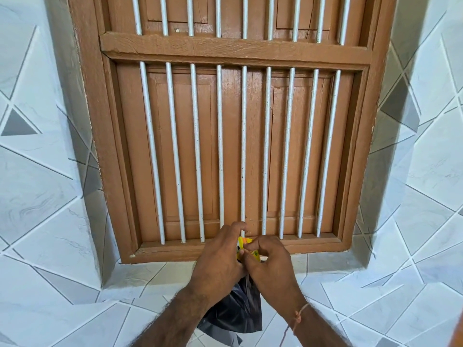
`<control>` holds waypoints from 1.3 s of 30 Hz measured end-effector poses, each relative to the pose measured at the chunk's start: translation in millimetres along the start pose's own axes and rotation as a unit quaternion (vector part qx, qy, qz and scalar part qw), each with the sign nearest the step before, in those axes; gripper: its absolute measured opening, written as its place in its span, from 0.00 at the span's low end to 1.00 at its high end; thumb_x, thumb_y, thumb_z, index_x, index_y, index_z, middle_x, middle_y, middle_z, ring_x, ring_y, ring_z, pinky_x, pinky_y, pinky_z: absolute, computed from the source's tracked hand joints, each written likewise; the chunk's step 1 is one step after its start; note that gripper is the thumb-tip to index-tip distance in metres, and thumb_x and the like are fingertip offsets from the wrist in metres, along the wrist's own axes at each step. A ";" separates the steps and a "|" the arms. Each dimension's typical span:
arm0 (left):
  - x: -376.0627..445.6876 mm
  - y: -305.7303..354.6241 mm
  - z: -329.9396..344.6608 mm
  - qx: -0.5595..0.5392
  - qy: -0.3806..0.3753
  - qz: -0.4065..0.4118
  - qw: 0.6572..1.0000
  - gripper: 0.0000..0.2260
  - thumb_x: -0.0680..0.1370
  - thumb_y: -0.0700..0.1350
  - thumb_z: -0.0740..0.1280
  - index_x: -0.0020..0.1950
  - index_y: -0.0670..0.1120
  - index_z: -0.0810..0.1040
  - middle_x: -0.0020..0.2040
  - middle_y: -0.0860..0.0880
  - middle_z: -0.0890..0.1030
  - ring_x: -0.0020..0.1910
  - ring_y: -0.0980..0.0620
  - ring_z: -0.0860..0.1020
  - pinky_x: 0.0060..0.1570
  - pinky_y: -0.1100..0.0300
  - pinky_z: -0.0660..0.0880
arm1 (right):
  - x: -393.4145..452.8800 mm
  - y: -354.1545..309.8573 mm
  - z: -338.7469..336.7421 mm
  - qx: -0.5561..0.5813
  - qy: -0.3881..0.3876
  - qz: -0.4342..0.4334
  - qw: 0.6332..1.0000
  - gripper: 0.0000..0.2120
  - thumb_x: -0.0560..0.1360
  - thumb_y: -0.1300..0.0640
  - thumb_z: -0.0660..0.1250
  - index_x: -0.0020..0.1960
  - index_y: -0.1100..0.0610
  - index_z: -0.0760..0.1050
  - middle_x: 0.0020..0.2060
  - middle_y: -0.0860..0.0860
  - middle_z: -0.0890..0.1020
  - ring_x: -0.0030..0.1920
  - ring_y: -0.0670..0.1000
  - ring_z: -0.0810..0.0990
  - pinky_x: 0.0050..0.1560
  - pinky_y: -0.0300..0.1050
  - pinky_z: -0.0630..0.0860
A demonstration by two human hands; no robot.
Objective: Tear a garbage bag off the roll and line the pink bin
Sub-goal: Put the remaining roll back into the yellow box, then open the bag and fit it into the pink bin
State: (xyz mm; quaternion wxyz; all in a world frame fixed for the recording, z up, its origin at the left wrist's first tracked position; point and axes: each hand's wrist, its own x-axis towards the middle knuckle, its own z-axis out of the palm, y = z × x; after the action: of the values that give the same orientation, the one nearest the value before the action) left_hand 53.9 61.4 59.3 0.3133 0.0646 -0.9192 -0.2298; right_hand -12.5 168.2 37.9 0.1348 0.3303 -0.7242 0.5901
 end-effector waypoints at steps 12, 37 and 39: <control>-24.6 -63.3 -45.7 -0.024 0.047 -0.160 0.986 0.21 0.68 0.55 0.76 0.58 0.57 0.74 0.52 0.59 0.78 0.53 0.58 0.75 0.49 0.63 0.69 | 32.0 88.0 2.8 0.130 0.142 0.325 0.926 0.08 0.70 0.60 0.66 0.32 0.57 0.75 0.32 0.57 0.78 0.35 0.59 0.80 0.42 0.68 0.81; -28.2 -47.6 -93.0 -0.271 0.244 -0.237 0.901 0.11 0.80 0.51 0.61 0.43 0.48 0.78 0.42 0.45 0.81 0.45 0.47 0.80 0.45 0.50 0.79 | -87.8 4.2 89.2 0.152 -0.338 0.110 0.922 0.36 0.61 0.48 0.79 0.65 0.41 0.67 0.60 0.33 0.78 0.62 0.34 0.74 0.60 0.30 0.70; -24.9 -31.3 -94.3 -0.321 0.216 -0.223 0.895 0.10 0.80 0.51 0.61 0.44 0.48 0.78 0.42 0.48 0.82 0.44 0.51 0.80 0.43 0.55 0.78 | -100.6 -3.0 100.0 0.084 -0.276 0.133 0.948 0.25 0.61 0.47 0.80 0.54 0.38 0.73 0.50 0.38 0.82 0.52 0.40 0.80 0.53 0.36 0.76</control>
State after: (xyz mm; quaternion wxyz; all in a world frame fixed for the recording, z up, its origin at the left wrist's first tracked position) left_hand 130.1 4.1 97.1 0.4485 0.2116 -0.6666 -0.5565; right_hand 83.9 105.7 -45.4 -0.1782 0.3906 -0.7183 0.5475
